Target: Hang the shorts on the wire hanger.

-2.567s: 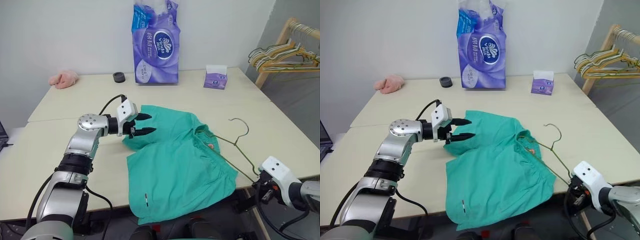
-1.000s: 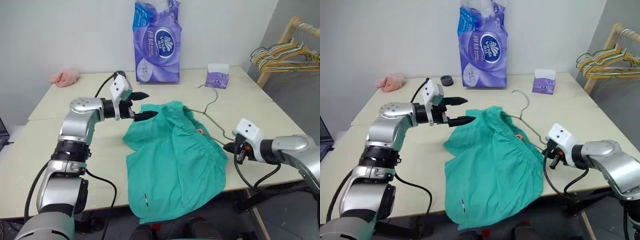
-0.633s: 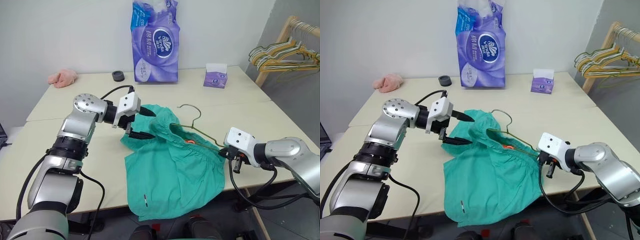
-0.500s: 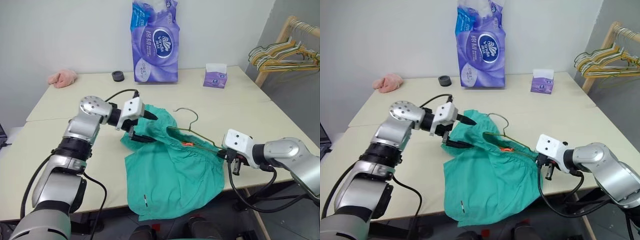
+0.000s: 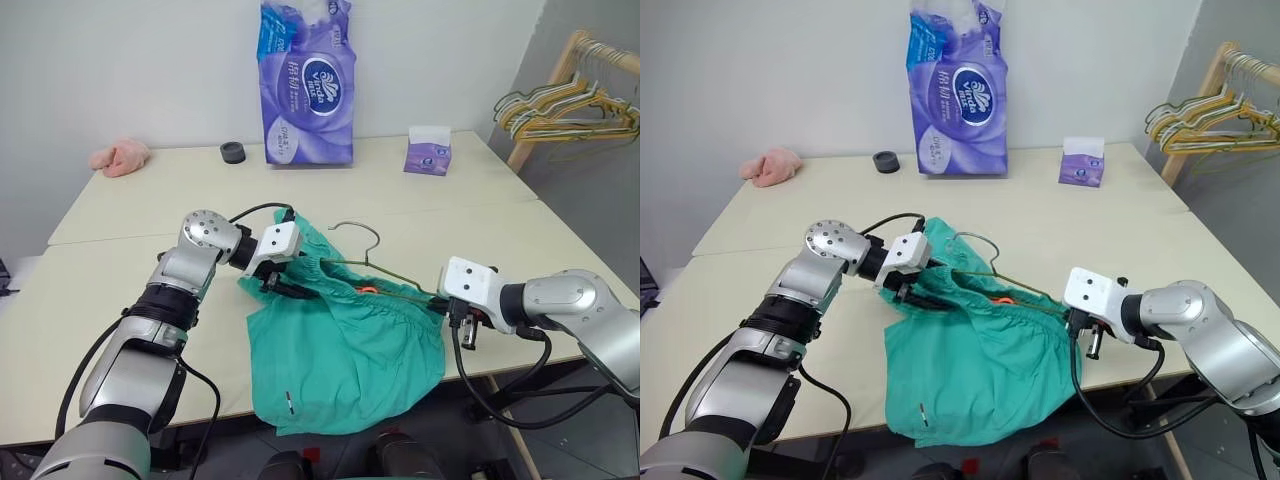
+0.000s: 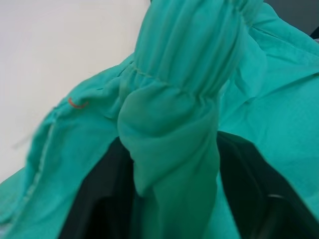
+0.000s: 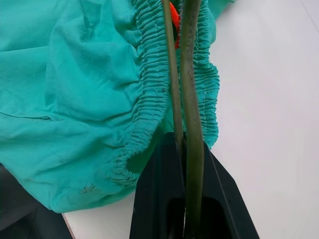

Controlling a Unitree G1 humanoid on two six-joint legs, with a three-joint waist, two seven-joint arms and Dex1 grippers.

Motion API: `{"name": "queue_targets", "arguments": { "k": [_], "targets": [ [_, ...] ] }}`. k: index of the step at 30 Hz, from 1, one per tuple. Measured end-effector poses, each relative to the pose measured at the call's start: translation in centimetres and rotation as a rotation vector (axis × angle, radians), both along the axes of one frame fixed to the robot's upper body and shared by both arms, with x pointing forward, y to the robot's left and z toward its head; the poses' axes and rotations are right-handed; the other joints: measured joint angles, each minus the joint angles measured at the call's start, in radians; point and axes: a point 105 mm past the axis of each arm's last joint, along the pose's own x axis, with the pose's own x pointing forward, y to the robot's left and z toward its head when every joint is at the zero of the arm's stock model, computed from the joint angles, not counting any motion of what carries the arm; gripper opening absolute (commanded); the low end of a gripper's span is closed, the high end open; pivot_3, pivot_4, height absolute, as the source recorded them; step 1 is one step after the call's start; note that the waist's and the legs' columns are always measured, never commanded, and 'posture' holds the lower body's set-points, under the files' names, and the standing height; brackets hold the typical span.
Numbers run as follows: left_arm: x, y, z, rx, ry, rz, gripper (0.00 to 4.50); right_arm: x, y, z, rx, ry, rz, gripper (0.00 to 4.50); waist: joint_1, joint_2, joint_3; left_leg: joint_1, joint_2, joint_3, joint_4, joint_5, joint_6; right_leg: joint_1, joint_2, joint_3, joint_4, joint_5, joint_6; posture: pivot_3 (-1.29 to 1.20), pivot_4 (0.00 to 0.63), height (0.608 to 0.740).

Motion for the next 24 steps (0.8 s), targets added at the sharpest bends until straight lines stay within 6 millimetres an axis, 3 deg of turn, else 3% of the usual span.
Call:
{"name": "queue_targets", "arguments": {
  "k": [6,14,19,22,24],
  "targets": [
    [-0.2,0.1,-0.3,0.005,0.011,-0.015,0.09,0.3,-0.1,0.2,-0.017,-0.032,0.012,0.00,0.000,0.000,0.000,0.000,0.000,0.000,0.000,0.000,0.000,0.000,0.000,0.000,0.000,0.000,0.000,-0.20,0.038,0.740],
    [-0.3,-0.1,-0.4,0.000,0.003,-0.024,0.02,0.6,-0.2,0.4,-0.058,-0.082,0.062,0.00,0.000,0.000,0.000,0.000,0.000,0.000,0.000,0.000,0.000,0.000,0.000,0.000,0.000,0.000,0.000,-0.20,0.037,0.740],
    [-0.4,-0.5,-0.5,-0.006,-0.006,-0.041,0.00,-0.2,-0.7,0.8,-0.122,-0.103,0.168,1.37,0.000,0.000,0.000,0.000,0.000,0.000,0.000,0.000,0.000,0.000,0.000,0.000,0.000,0.000,0.000,-0.19,0.036,0.740],
    [-0.5,-0.9,-0.6,-0.017,-0.006,-0.054,0.00,-0.9,-2.2,0.4,-0.168,-0.081,0.177,2.44,0.003,0.000,0.000,0.000,0.000,0.000,0.001,0.000,0.000,0.000,0.000,0.000,0.000,0.000,0.000,-0.19,0.036,0.740],
    [-0.4,-0.7,-0.8,-0.005,-0.005,-0.046,0.00,-1.2,-4.2,0.1,-0.190,-0.055,0.110,3.16,0.004,0.000,0.000,0.000,0.000,0.000,0.001,0.000,0.000,0.001,0.000,0.000,0.000,0.000,0.000,-0.19,0.037,0.740]
  ]
}}
